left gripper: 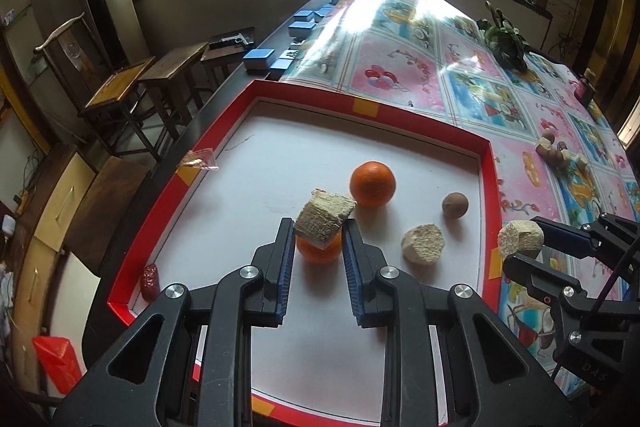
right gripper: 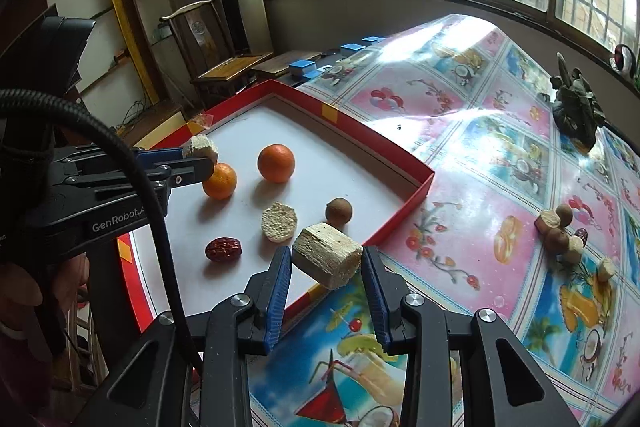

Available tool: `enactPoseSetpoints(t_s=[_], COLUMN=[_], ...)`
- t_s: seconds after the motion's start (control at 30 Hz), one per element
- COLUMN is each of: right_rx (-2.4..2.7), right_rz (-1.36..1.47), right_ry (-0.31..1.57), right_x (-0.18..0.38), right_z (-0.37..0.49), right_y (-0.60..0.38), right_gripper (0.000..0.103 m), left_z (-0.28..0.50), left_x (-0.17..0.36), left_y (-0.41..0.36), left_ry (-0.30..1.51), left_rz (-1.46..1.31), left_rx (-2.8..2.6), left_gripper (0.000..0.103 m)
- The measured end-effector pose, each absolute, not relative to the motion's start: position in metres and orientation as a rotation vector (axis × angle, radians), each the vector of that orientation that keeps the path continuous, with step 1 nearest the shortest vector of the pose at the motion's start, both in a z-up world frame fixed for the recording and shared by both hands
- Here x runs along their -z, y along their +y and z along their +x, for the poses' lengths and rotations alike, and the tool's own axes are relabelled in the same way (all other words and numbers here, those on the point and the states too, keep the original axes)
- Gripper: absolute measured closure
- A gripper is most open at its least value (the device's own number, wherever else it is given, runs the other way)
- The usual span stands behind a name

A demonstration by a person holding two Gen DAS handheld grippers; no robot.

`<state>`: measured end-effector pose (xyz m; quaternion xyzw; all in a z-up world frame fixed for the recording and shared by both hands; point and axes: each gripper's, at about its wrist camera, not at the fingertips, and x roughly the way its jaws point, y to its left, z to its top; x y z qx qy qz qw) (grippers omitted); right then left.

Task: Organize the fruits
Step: 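Carry both blocks over the red tray and open both grippers to drop them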

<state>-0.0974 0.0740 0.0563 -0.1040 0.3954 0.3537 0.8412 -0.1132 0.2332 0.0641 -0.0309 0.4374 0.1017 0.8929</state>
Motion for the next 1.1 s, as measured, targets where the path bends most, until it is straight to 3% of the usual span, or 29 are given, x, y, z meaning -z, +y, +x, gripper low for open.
enactPoseSetpoints(t_s=[1.1], right_rx=[-0.874], right_rz=[-0.325], right_ry=[0.943], right_x=[-0.022], right_z=[-0.112], right_y=[0.132], right_gripper=[0.066], left_z=[-0.097], left_x=[-0.028], left_y=[0.273], left_ry=[0.99], left_rz=[-0.167], left_rx=[-0.305], left_gripper=[0.079])
